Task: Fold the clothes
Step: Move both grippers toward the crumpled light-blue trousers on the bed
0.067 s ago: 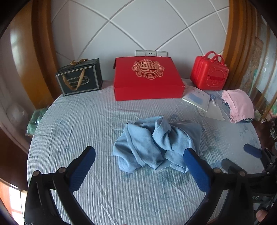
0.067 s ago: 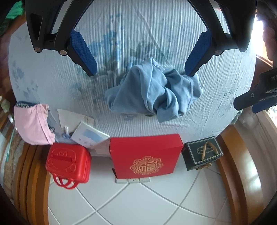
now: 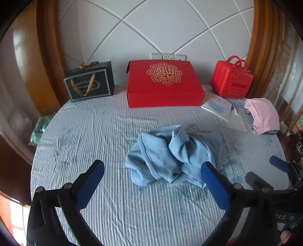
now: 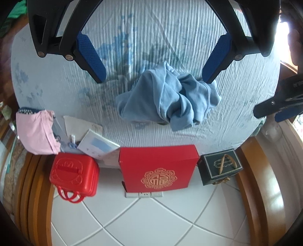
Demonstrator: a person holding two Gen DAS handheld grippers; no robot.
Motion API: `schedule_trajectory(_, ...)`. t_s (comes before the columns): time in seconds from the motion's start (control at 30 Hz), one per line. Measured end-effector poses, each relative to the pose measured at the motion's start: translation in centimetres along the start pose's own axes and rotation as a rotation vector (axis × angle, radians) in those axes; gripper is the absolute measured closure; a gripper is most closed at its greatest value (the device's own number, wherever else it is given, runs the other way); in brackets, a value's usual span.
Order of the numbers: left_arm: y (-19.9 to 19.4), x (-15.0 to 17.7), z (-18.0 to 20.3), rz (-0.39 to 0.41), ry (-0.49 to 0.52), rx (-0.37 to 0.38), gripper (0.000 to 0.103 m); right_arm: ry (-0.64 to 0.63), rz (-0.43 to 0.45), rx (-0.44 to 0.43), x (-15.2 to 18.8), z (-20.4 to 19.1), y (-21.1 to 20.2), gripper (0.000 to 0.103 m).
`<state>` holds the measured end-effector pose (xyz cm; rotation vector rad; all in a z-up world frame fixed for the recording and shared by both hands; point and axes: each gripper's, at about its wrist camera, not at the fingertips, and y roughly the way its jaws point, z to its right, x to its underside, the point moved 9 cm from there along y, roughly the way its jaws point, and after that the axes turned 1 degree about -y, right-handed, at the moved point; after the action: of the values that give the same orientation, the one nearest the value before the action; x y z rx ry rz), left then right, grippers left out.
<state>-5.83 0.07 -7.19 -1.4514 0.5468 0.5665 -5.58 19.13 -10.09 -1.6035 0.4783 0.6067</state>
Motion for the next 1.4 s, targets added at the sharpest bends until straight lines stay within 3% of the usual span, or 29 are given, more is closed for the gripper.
schedule_trajectory(0.17, -0.4, 0.9, -1.5, -0.006, -0.038, 0.020, 0.000, -0.008, 0.008, 0.020, -0.3, 0.0, -0.2, 0.000)
schedule_trajectory(0.27, -1.0, 0.8, -1.4, -0.019, -0.022, -0.027, 0.000, -0.014, 0.013, 0.032, -0.5, 0.1, -0.3, 0.000)
schedule_trajectory(0.7, 1.4, 0.5, -2.1, -0.076, -0.027, -0.080, 0.000, -0.030, 0.031, 0.078, -1.2, 0.3, -0.8, 0.000)
schedule_trajectory(1.4, 3.4, 0.3, -2.9, -0.108, -0.048, -0.065, 0.000, -0.014, 0.011, 0.107, -1.5, 1.2, 0.5, 0.000)
